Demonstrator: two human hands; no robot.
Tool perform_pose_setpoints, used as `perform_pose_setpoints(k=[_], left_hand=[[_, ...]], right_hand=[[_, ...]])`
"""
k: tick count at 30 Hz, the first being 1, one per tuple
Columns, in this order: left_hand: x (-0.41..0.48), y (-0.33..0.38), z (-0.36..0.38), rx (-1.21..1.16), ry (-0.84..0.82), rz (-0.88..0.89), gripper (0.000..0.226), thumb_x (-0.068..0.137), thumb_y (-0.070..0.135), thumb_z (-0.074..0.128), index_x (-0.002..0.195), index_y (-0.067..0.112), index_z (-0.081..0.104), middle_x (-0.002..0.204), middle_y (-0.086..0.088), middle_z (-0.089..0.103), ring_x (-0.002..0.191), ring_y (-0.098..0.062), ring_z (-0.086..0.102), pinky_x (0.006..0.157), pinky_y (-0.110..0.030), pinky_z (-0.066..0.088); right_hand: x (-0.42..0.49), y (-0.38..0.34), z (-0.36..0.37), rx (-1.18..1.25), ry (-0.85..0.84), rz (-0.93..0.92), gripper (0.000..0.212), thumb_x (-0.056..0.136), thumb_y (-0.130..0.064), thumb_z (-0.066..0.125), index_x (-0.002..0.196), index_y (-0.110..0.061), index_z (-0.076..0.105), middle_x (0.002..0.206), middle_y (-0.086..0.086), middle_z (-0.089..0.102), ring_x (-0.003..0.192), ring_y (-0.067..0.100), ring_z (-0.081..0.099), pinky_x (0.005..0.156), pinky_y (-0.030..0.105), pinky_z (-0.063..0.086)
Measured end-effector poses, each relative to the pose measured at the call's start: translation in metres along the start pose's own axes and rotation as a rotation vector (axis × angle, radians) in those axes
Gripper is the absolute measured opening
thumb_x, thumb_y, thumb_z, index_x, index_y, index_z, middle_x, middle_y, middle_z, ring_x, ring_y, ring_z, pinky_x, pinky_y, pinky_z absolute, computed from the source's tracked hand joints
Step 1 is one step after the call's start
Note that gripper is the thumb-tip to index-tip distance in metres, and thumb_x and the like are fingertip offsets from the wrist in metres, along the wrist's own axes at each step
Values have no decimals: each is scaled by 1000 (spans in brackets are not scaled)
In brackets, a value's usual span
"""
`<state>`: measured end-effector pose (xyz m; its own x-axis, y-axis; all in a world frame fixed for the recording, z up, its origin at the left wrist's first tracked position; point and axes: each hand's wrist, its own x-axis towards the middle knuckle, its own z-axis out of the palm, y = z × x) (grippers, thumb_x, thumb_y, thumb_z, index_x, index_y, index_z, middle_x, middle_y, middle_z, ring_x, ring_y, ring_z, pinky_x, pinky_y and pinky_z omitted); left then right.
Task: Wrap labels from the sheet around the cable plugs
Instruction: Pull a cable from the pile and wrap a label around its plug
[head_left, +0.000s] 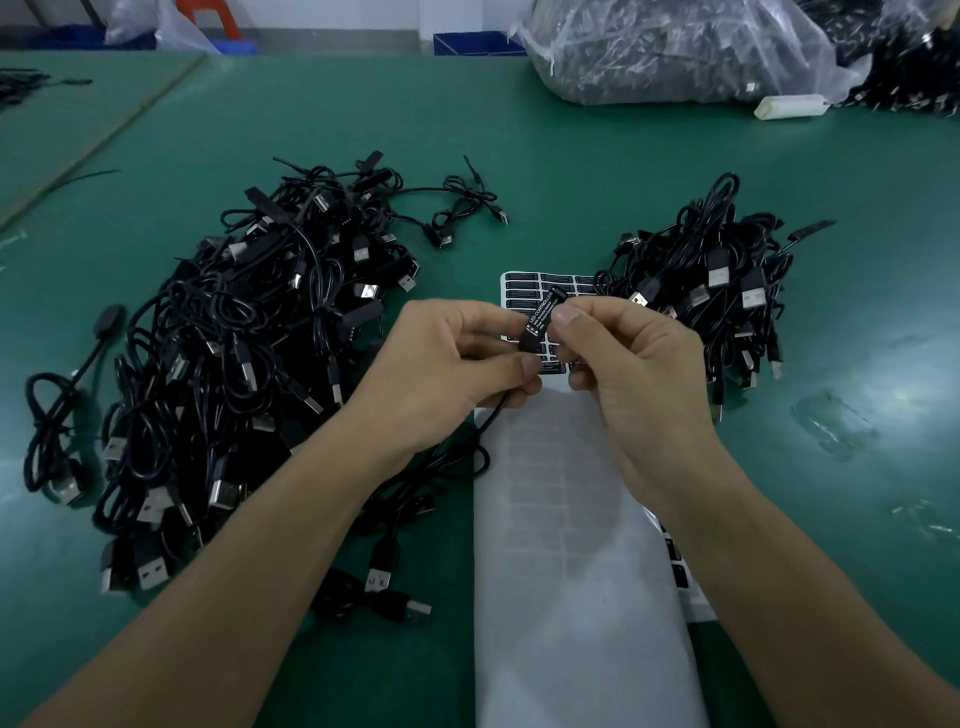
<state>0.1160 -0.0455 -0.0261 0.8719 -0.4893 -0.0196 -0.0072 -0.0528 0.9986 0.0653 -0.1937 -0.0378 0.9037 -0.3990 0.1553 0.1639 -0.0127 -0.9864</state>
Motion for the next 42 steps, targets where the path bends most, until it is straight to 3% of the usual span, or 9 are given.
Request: perform_pose_setpoints(k=[6, 13, 34, 42], left_hand=[[0, -1, -1, -24, 23, -4, 18, 85, -2, 76, 98, 10, 74, 81, -12, 77, 71, -18, 75, 66, -24, 59], [-1, 1, -1, -31, 26, 9, 17, 82, -2, 78, 91, 12, 74, 79, -12, 77, 69, -18, 74, 65, -25, 60], [0, 0, 1, -33, 27, -28, 18, 82, 1, 79, 97, 5, 71, 79, -13, 77, 73, -24, 76, 66, -27, 61], [-1, 0, 1, -50, 18, -42, 21, 82, 1, 79, 100, 3, 68, 79, -15, 76, 74, -26, 76, 66, -30, 62]], right_hand=[[0, 0, 0, -10, -15, -4, 22, 92, -15, 69, 74, -26, 77, 68, -7, 66, 65, 7, 54, 59, 17, 45], [-3, -4, 3, -64, -28, -65, 20, 92, -10, 68, 77, -22, 74, 61, -13, 67, 55, -5, 56, 59, 8, 44], [-1, -2, 2, -182, -9, -120, 21, 92, -13, 68, 77, -26, 73, 65, -13, 69, 59, -3, 57, 60, 12, 47], [-2, -2, 2, -208, 17, -121, 17, 91, -14, 70, 78, -24, 74, 71, -6, 72, 70, 15, 68, 63, 19, 52]])
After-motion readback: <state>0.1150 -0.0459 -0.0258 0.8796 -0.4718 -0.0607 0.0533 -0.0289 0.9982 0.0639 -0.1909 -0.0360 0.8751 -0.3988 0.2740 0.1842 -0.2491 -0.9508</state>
